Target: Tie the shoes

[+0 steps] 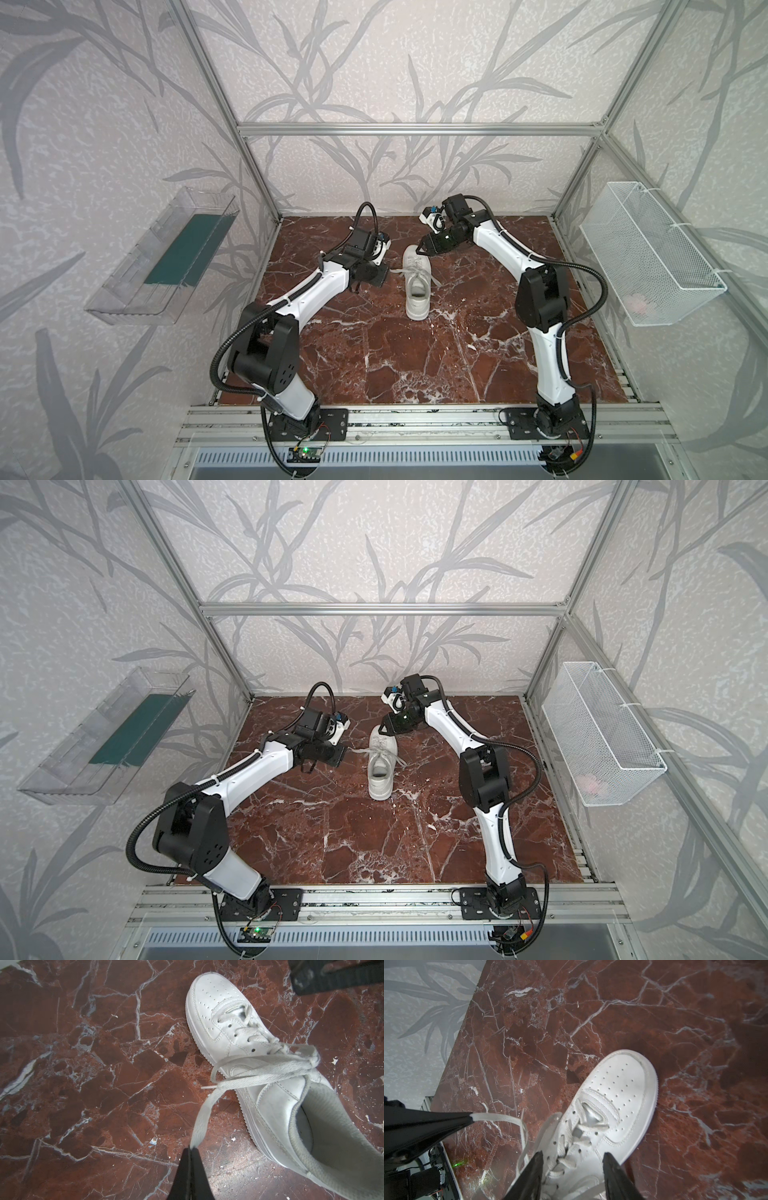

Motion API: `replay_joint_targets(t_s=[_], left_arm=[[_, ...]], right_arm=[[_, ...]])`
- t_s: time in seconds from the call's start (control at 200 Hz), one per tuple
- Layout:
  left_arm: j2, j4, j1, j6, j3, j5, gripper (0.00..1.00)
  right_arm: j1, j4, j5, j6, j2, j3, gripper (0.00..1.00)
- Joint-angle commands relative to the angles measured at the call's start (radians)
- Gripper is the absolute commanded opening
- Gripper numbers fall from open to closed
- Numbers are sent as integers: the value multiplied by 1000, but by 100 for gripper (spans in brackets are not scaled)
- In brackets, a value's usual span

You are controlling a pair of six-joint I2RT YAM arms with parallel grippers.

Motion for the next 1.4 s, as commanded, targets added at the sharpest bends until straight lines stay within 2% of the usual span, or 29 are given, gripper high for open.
replay_joint_targets(t_s=[0.0,0.15,0.28,0.81,1.11,1.29,1.395], left_arm=[[-27,5,3,-32,-31,61,0],[-31,43,3,-62,-86,87,0],[-8,54,4,-67,-106,118,0],[79,102,33,-121,-116,199,0],[110,122,65,-144,-110,256,0],[146,122,68,-155,-91,288,0],[157,131,68,-160,-97,299,0]], right_arm=[[32,-213,40,-58,79,148,48],[73,-381,132,-113,205,394,48],[91,-467,142,-133,278,541,48],[126,-413,103,-215,226,406,48],[129,-408,103,-218,212,399,29],[134,-349,87,-224,150,324,40],[134,-288,90,-226,107,271,43]])
